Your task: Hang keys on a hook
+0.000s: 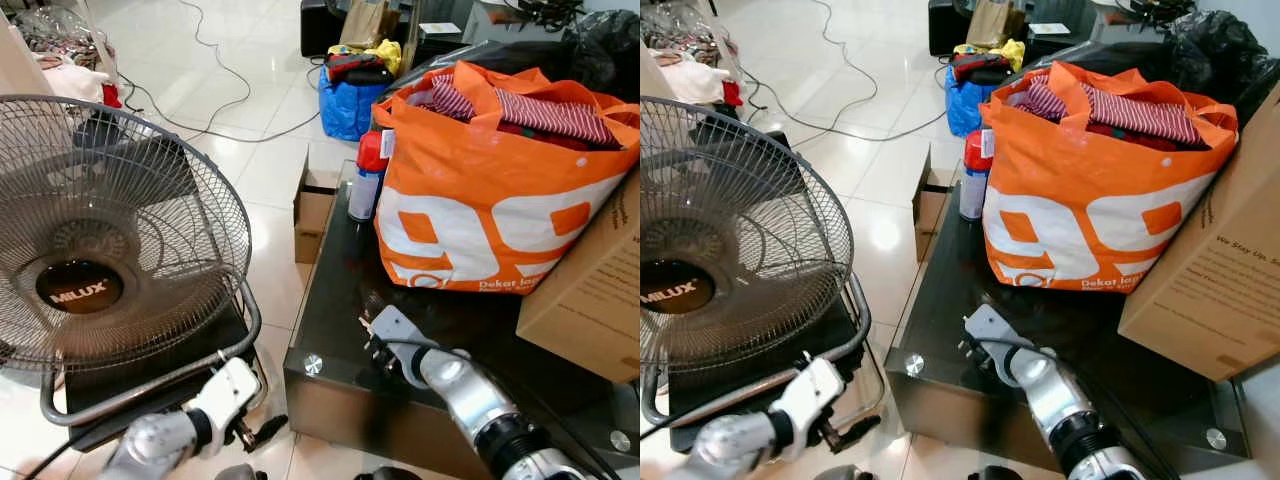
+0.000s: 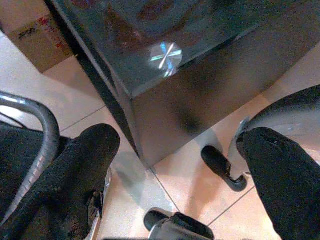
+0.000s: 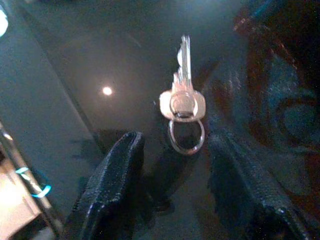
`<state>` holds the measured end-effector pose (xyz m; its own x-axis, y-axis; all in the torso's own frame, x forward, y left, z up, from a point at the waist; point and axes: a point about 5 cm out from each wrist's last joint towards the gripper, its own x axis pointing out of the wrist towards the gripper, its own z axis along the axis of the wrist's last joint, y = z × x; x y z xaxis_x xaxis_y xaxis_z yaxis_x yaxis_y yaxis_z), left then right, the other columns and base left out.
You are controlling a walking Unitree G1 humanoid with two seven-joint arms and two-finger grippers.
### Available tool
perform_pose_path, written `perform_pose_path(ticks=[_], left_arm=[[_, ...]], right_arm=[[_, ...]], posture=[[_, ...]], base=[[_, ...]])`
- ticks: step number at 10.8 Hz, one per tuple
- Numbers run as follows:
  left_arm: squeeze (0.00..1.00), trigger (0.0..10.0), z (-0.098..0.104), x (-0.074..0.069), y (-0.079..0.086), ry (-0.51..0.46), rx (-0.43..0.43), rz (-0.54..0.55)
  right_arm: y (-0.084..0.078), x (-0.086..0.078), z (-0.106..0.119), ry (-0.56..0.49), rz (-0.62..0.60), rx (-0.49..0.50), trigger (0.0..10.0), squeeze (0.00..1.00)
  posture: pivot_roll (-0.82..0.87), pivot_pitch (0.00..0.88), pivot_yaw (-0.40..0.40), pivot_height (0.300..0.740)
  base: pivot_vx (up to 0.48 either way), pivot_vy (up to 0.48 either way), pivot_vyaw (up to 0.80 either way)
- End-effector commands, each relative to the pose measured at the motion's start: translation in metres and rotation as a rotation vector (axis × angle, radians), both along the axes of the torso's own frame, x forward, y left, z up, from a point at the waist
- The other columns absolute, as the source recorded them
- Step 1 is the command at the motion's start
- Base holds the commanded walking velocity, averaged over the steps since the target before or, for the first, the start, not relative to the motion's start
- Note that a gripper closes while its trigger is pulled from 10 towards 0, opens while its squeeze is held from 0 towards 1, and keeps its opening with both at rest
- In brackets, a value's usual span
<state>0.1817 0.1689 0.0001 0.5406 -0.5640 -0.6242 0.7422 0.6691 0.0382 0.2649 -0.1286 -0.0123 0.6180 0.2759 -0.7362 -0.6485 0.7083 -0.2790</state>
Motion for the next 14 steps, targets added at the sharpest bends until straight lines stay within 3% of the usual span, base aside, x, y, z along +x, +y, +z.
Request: perform_pose_path(ticks=[1, 2, 3, 5, 8, 11, 12, 14], left_arm=[[0.63, 10.0, -0.013, -0.003, 0.0, -0.009, 0.008, -0.004], [0.64, 10.0, -0.019, -0.002, 0.001, -0.033, -0.031, 0.031], [0.64, 10.0, -0.018, 0.007, 0.003, -0.115, -0.117, 0.109], [0.64, 10.0, -0.008, 0.02, 0.008, -0.221, -0.195, 0.138], [0.62, 10.0, -0.011, 0.02, 0.008, -0.239, -0.217, 0.066], [0.62, 10.0, -0.003, 0.024, -0.001, -0.286, -0.295, -0.052], [0.63, 10.0, 0.034, 0.02, -0.006, -0.398, -0.347, -0.103], [0.64, 10.0, 0.045, 0.027, -0.012, -0.42, -0.354, -0.118]], right_arm=[[-0.002, 0.003, -0.001, -0.034, -0.023, -0.034, 10.0, 0.0], [-0.004, 0.005, -0.001, -0.04, -0.055, -0.031, 10.0, 0.0], [-0.005, 0.006, -0.002, -0.046, -0.068, -0.038, 10.0, 0.0], [-0.006, 0.007, -0.003, -0.052, -0.078, -0.037, 10.0, 0.0], [-0.007, 0.008, -0.006, -0.045, -0.095, -0.032, 10.0, 0.0], [-0.007, 0.007, -0.009, -0.038, -0.097, -0.034, 10.0, 0.0], [-0.008, 0.007, -0.009, -0.036, -0.1, -0.036, 10.0, 0.0], [-0.009, 0.007, -0.01, -0.034, -0.111, -0.038, 10.0, 0.0]], posture=[[-0.04, 0.051, -0.029, 0.74], [-0.04, 0.051, -0.029, 0.74], [-0.04, 0.049, -0.029, 0.74], [-0.04, 0.041, -0.026, 0.74], [-0.04, 0.007, -0.01, 0.74], [-0.05, 0.0, -0.004, 0.74], [-0.05, 0.0, -0.003, 0.74], [-0.05, 0.0, 0.008, 0.74]], base=[[0.0, 0.0, 0.0], [0.0, 0.0, 0.0], [0.0, 0.0, 0.0], [0.0, 0.0, 0.0], [0.0, 0.0, 0.0], [0.0, 0.0, 0.0], [0.0, 0.0, 0.0], [0.0, 0.0, 0.0]])
